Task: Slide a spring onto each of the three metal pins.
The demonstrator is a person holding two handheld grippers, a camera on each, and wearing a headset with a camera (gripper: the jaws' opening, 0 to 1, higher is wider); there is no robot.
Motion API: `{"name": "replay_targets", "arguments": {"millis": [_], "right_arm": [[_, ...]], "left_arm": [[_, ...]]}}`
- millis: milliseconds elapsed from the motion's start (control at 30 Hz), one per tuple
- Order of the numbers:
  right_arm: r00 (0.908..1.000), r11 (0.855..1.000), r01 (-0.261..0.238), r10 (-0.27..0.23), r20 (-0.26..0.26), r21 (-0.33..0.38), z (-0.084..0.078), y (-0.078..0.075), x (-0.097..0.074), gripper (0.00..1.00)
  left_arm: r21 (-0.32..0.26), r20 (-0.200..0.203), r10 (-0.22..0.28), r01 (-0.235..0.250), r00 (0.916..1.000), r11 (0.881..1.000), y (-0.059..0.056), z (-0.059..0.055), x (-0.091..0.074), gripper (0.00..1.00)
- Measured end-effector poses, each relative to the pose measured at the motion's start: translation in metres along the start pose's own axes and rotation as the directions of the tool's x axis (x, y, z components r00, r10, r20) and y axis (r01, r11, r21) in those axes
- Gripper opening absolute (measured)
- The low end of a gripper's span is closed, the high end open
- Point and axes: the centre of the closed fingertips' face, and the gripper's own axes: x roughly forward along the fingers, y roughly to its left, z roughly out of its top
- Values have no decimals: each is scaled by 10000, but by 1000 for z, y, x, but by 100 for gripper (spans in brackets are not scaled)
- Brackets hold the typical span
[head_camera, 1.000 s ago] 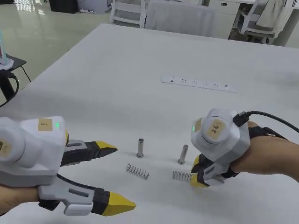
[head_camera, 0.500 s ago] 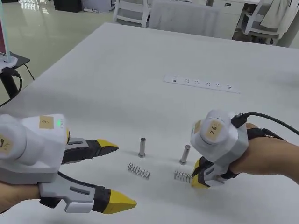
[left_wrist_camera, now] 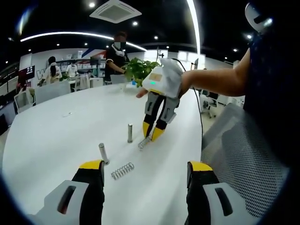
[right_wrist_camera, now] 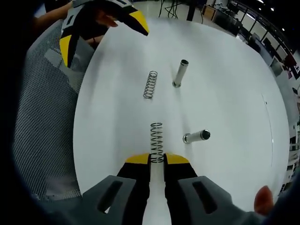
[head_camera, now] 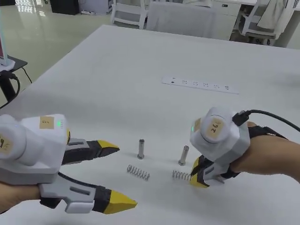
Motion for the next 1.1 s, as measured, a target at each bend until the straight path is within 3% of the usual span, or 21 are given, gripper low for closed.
{"name": "replay_targets", "arguments": {"millis": [167, 300, 500, 1100], "right_arm": [[10000, 9999, -29, 28, -50, -99, 6, 4, -15, 8], [9995, 9999, -162, 162, 260, -2, 15, 9, -28, 8], [9994, 9997, -45, 53, 330, -258, 25, 12, -43, 8], [9979, 9939, 221, -154, 628, -1082, 57, 26, -70, 8]], "left_arm": [[140, -32, -105, 105, 9999, 9998, -1, 4, 1, 66], [261, -85, -208, 210, 9997, 9994, -3, 7, 3, 65], [499, -134, -387, 393, 9992, 9980, -4, 15, 5, 62], [1488, 23, -1078, 1063, 9942, 9831, -21, 48, 17, 50]]}}
